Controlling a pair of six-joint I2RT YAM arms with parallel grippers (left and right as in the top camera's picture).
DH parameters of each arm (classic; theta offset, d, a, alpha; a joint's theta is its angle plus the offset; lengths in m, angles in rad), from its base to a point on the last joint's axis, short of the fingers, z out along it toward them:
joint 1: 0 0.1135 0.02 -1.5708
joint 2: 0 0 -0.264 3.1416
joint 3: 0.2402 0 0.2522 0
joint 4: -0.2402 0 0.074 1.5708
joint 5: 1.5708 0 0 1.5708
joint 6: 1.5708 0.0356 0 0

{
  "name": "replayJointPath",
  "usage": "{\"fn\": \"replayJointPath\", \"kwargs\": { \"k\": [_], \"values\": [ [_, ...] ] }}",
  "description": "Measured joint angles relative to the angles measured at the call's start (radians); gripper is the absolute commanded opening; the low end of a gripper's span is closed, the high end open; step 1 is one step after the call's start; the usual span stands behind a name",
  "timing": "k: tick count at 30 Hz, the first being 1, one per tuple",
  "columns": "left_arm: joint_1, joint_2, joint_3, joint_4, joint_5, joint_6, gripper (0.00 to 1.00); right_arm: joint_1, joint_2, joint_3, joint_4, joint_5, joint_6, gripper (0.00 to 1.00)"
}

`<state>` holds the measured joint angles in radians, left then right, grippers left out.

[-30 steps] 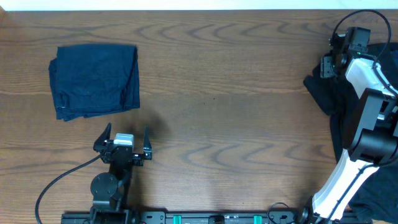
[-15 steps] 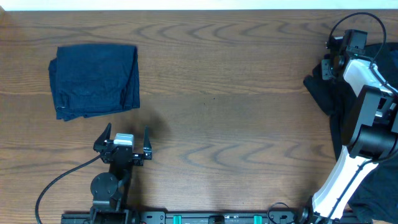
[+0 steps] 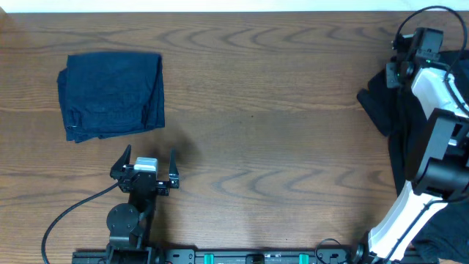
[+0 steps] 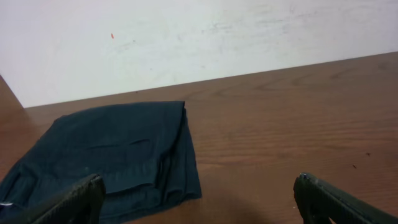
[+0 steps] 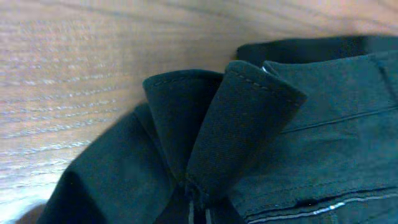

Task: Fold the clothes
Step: 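Reach the right gripper to the black pants pile and grasp the waistband, then drag the black pants leftward with the right gripper and lay them flat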

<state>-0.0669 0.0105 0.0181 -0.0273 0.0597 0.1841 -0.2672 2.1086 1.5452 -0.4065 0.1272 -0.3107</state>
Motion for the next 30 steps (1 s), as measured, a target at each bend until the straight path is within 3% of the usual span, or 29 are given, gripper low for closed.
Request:
{"fn": "replayJointPath", "kwargs": {
  "k": [6,13,20,30],
  "values": [
    [0.0,0.0,0.0,0.0,0.0,0.0,0.98,0.002,-0.049,0.0,-0.03,0.0,0.006,0.01],
    [0.0,0.0,0.0,0.0,0.0,0.0,0.98,0.072,-0.227,-0.002,-0.088,-0.046,0.052,0.01],
    [0.0,0.0,0.0,0.0,0.0,0.0,0.98,0.339,-0.382,-0.001,-0.184,-0.143,0.126,0.01],
    [0.0,0.0,0.0,0.0,0.0,0.0,0.98,0.75,-0.312,0.0,-0.355,-0.187,0.327,0.02]
  ]
}}
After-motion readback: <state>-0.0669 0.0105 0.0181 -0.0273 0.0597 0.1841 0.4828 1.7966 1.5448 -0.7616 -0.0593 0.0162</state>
